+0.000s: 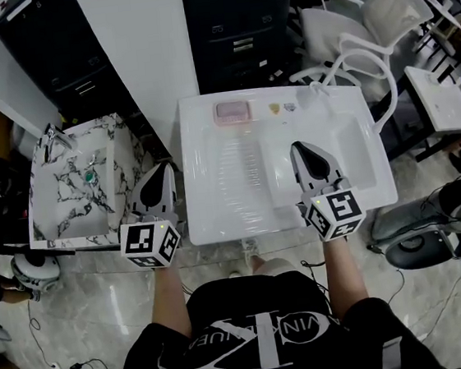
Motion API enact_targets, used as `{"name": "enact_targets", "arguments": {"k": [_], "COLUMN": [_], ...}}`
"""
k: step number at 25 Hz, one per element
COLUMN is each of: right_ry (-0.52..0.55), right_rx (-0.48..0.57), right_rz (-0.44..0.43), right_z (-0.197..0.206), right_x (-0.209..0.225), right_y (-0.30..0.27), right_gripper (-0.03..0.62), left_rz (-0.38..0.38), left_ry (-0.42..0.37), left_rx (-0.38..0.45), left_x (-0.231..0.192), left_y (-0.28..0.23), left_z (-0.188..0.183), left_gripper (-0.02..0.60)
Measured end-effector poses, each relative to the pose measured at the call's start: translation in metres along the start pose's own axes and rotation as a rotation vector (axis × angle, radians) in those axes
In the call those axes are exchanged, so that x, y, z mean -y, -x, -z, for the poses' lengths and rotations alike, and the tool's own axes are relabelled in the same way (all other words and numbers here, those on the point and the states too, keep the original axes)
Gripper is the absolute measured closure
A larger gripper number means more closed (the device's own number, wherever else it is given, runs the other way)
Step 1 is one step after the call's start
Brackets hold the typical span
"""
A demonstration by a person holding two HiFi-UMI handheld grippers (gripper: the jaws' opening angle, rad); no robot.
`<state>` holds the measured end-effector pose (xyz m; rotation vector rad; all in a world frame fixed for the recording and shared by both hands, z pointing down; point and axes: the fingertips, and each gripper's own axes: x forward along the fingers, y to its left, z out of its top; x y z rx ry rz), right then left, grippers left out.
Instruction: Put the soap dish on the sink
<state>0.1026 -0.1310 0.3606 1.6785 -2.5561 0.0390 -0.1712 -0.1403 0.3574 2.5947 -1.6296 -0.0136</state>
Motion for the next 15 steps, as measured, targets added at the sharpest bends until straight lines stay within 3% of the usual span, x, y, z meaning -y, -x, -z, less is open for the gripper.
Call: {"name": "enact_targets", "arguments": {"k": [15], "right_ry": [-0.025], "right_rx": [-0.007], "right_rz": [0.006], "right_z": [0.0064], "right_x": [0.0051], "right_y": [0.0075], "right_gripper": [0.565], "left_rz": [0.013], "left_ry": [-0.013], "left_rx": [-0.017], "left_x": [0.0103], "left_y": [-0.0027], "left_z": [0.0043], "left_gripper": [0.569]}}
